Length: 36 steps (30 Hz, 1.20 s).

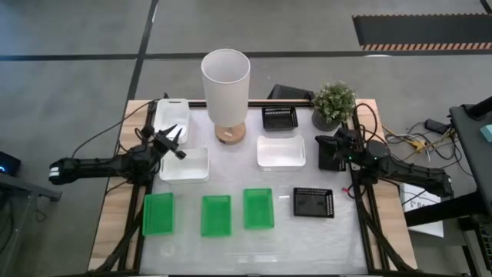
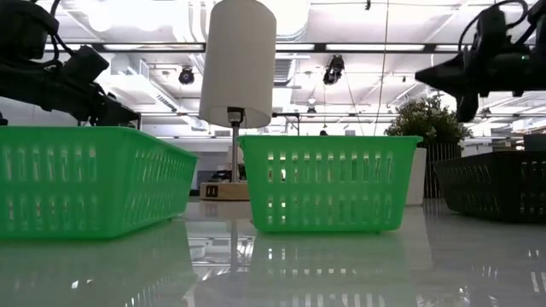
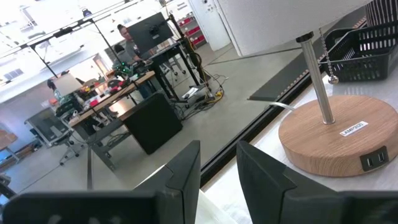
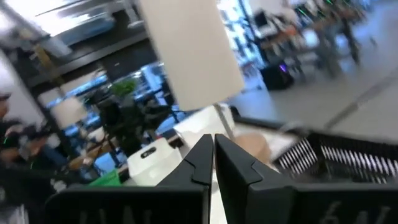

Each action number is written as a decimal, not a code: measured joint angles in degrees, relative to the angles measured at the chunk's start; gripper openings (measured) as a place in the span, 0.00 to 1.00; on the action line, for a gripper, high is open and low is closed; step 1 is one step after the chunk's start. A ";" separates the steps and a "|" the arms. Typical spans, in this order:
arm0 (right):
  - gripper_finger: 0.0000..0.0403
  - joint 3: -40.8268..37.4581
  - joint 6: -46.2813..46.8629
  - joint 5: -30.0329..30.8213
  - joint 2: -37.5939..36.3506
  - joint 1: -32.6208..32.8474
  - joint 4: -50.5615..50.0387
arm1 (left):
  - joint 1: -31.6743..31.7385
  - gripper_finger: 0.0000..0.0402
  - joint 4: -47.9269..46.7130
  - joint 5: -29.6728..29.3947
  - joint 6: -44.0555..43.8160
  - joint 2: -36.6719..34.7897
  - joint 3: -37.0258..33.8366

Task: Stack baskets by color
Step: Stack the right green bin on the middle green bin

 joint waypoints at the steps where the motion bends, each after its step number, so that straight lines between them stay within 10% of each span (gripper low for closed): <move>1: 0.02 0.00 -1.81 -0.06 0.00 0.02 0.97 | 0.01 0.22 0.08 0.42 -1.25 -0.02 0.01; 6: 0.02 0.00 -1.18 1.51 0.06 0.02 5.12 | -0.06 0.22 9.02 16.70 -31.86 -0.08 0.01; 16: 0.02 0.00 -4.97 -7.47 7.30 0.92 26.32 | -0.14 0.22 33.36 54.22 -32.95 2.09 0.01; 26: 0.02 0.07 -8.86 -7.27 22.84 6.28 45.10 | -0.10 0.22 47.55 55.51 -43.89 6.66 -0.01; 36: 0.02 11.98 -17.08 -1.41 38.09 12.41 41.27 | -0.10 0.22 48.53 53.90 -42.39 15.56 1.40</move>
